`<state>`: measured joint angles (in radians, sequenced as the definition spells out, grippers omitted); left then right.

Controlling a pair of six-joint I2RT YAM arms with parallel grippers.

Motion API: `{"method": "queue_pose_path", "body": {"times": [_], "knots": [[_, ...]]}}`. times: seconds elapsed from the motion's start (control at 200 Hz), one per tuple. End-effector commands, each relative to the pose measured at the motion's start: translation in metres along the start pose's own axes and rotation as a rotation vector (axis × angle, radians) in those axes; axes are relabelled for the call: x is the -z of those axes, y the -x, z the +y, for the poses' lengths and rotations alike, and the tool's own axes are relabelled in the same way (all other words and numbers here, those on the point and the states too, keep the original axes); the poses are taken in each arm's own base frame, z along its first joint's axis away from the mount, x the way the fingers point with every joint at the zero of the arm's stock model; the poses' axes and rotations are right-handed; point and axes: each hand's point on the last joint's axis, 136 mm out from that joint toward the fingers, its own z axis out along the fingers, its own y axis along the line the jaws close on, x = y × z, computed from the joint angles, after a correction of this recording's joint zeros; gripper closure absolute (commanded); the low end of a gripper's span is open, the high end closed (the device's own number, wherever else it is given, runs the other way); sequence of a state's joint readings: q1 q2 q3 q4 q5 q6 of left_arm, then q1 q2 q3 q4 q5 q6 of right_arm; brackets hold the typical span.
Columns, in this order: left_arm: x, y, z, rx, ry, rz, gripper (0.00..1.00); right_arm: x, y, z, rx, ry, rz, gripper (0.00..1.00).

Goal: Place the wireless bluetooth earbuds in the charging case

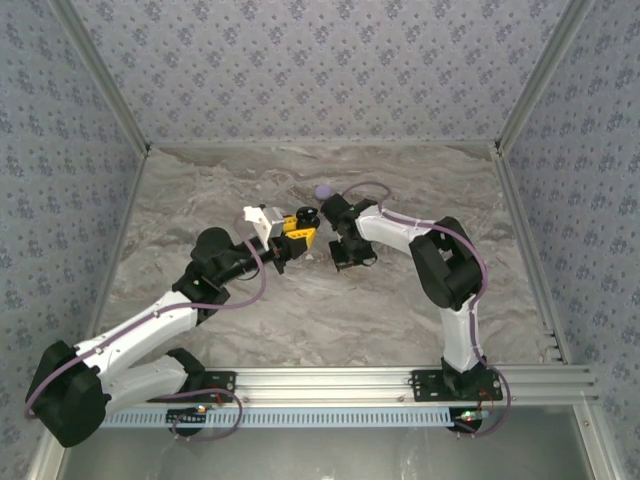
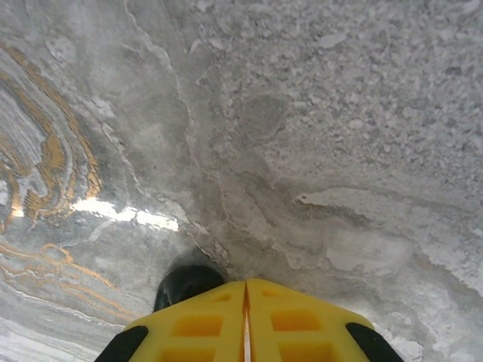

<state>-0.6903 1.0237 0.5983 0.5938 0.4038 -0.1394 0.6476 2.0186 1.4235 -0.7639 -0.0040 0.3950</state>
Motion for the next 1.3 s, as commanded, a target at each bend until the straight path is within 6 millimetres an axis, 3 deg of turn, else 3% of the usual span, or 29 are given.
{"method": "queue_pose_path", "body": {"times": [0.0,0.175,0.43,0.585,0.78,1.294], "knots": [[-0.001,0.013,-0.004,-0.023,-0.012,-0.034,0.79,-0.001,0.012,0.005,0.017,0.005,-0.021,0.90],[-0.001,0.014,-0.004,-0.023,-0.011,-0.034,0.78,0.004,0.015,0.014,0.058,0.014,-0.041,0.89],[-0.001,0.014,-0.004,-0.024,-0.012,-0.034,0.78,0.023,0.014,0.002,0.046,-0.047,-0.064,0.85],[-0.001,0.015,-0.004,-0.025,-0.012,-0.036,0.78,0.033,0.014,0.009,0.050,0.012,-0.086,0.77],[-0.002,0.015,-0.004,-0.025,-0.013,-0.035,0.78,0.027,0.012,0.023,0.055,0.100,-0.061,0.61],[-0.003,0.014,-0.004,-0.022,-0.014,-0.031,0.78,0.005,0.010,0.021,0.052,0.083,0.013,0.59]]}}
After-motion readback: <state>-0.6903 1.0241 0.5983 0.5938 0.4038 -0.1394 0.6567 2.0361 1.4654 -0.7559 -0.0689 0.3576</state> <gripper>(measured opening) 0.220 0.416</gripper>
